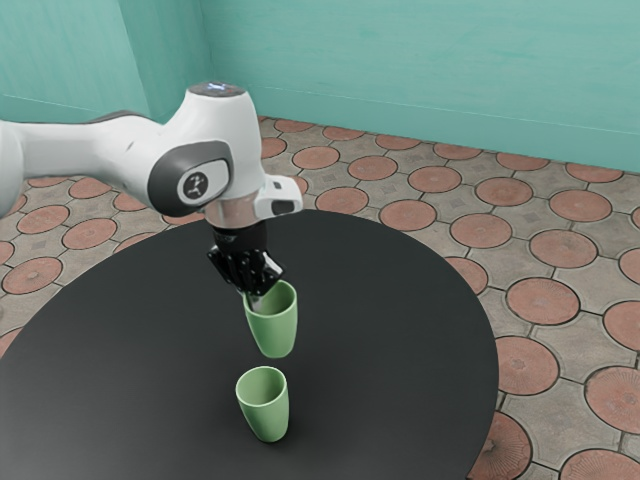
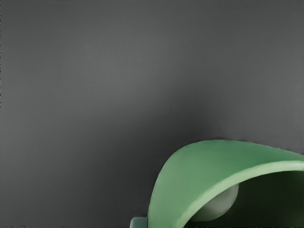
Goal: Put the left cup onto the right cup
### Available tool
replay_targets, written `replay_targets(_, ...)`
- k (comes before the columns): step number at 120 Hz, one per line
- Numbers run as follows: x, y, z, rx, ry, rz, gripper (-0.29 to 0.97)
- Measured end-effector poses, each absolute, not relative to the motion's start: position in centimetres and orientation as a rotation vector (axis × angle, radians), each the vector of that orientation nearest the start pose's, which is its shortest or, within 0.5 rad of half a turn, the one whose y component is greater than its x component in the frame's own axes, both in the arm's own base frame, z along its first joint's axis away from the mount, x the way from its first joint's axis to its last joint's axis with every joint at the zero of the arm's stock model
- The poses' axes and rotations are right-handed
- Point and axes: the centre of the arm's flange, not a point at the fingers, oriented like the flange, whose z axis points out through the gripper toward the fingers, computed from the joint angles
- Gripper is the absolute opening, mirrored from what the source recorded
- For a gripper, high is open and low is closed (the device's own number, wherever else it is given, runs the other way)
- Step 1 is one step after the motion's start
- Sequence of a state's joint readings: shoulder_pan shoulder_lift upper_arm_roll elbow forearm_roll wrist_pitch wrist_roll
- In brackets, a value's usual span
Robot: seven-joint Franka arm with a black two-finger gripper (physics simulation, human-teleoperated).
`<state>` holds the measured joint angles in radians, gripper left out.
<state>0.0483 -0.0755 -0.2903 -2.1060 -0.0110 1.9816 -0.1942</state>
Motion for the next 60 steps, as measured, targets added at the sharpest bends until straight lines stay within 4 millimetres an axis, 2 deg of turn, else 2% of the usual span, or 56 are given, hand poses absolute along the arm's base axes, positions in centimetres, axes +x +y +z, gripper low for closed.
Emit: replay_targets(60,48.9,-12.5,44.3,-3.119,0.036,0.083,-0.11)
